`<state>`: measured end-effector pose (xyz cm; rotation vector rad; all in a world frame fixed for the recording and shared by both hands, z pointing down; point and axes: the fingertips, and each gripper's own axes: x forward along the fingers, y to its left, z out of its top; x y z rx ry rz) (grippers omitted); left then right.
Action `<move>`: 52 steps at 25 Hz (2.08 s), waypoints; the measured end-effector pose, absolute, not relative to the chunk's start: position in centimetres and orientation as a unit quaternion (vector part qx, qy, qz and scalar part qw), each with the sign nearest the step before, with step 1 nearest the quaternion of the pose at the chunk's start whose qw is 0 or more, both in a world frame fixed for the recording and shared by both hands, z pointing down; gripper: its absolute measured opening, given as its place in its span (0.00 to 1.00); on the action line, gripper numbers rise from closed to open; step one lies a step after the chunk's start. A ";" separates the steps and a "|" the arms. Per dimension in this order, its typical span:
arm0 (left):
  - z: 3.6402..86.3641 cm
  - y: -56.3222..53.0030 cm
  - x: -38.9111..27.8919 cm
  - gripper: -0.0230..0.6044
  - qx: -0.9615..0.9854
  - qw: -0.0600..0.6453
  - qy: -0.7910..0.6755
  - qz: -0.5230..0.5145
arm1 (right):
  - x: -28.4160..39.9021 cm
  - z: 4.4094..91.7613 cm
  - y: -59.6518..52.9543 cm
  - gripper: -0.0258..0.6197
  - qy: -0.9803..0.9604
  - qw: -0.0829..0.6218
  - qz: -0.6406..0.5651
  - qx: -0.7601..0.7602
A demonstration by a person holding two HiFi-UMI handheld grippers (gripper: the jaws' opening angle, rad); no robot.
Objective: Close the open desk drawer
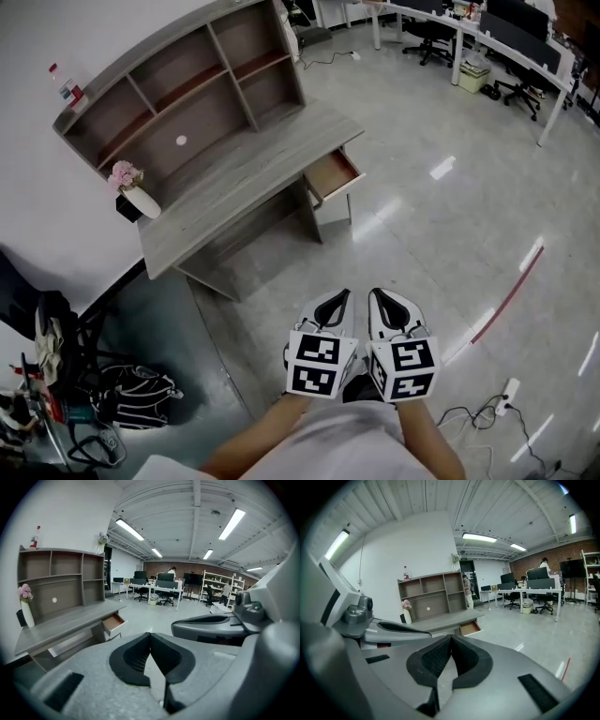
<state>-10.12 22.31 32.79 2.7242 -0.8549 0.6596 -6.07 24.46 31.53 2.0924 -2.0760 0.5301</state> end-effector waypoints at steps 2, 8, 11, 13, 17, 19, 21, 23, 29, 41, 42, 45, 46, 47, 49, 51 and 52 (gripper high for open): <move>32.7 21.2 -8.4 0.04 0.922 0.105 -0.296 0.226 | -4.4 31.5 23.3 0.04 -0.695 0.071 0.179 0.692; 32.8 18.9 -4.8 0.04 0.915 0.108 -0.307 0.238 | -0.9 31.7 20.7 0.04 -0.707 0.064 0.191 0.678; 32.9 17.8 -4.3 0.04 0.910 0.111 -0.320 0.240 | 0.1 31.8 19.8 0.04 -0.710 0.059 0.196 0.674; 32.9 17.3 -4.0 0.04 0.908 0.108 -0.324 0.243 | 0.5 32.0 19.3 0.04 -0.712 0.056 0.198 0.671; 32.7 16.5 -3.1 0.04 0.908 0.107 -0.329 0.237 | 1.4 31.8 18.5 0.04 -0.717 0.053 0.197 0.667; 32.7 16.1 -2.6 0.04 0.907 0.107 -0.333 0.235 | 1.9 31.9 18.1 0.04 -0.719 0.054 0.195 0.665; 32.8 15.7 -2.3 0.04 0.907 0.110 -0.335 0.232 | 2.4 31.9 17.5 0.04 -0.719 0.055 0.194 0.665; 32.9 15.0 -2.1 0.04 0.906 0.112 -0.336 0.230 | 2.6 32.1 16.9 0.04 -0.720 0.057 0.192 0.664; 33.7 12.2 -1.6 0.04 0.907 0.122 -0.337 0.221 | 2.9 33.0 14.0 0.04 -0.722 0.073 0.190 0.661; 35.4 1.3 0.8 0.04 0.910 0.135 -0.320 0.227 | 5.1 35.2 3.5 0.04 -0.706 0.090 0.212 0.669; 35.7 0.3 1.0 0.04 0.910 0.135 -0.317 0.230 | 5.3 35.5 2.5 0.04 -0.704 0.091 0.215 0.671; 36.5 -3.0 1.7 0.04 0.911 0.139 -0.308 0.237 | 5.8 36.4 -0.7 0.04 -0.697 0.091 0.223 0.675; 36.7 -4.1 1.9 0.04 0.911 0.140 -0.306 0.238 | 6.0 36.6 -1.7 0.04 -0.695 0.091 0.225 0.677; 36.8 -5.1 2.2 0.04 0.912 0.142 -0.303 0.238 | 6.2 36.8 -2.7 0.04 -0.693 0.091 0.228 0.678; 36.9 -7.1 2.8 0.04 0.914 0.141 -0.295 0.241 | 6.7 37.1 -4.5 0.04 -0.689 0.088 0.234 0.680; 37.3 -8.8 3.4 0.04 0.916 0.140 -0.285 0.247 | 7.1 37.6 -6.1 0.04 -0.686 0.080 0.246 0.681; 37.5 -9.6 3.7 0.04 0.916 0.142 -0.280 0.248 | 7.3 38.1 -6.9 0.04 -0.684 0.076 0.255 0.680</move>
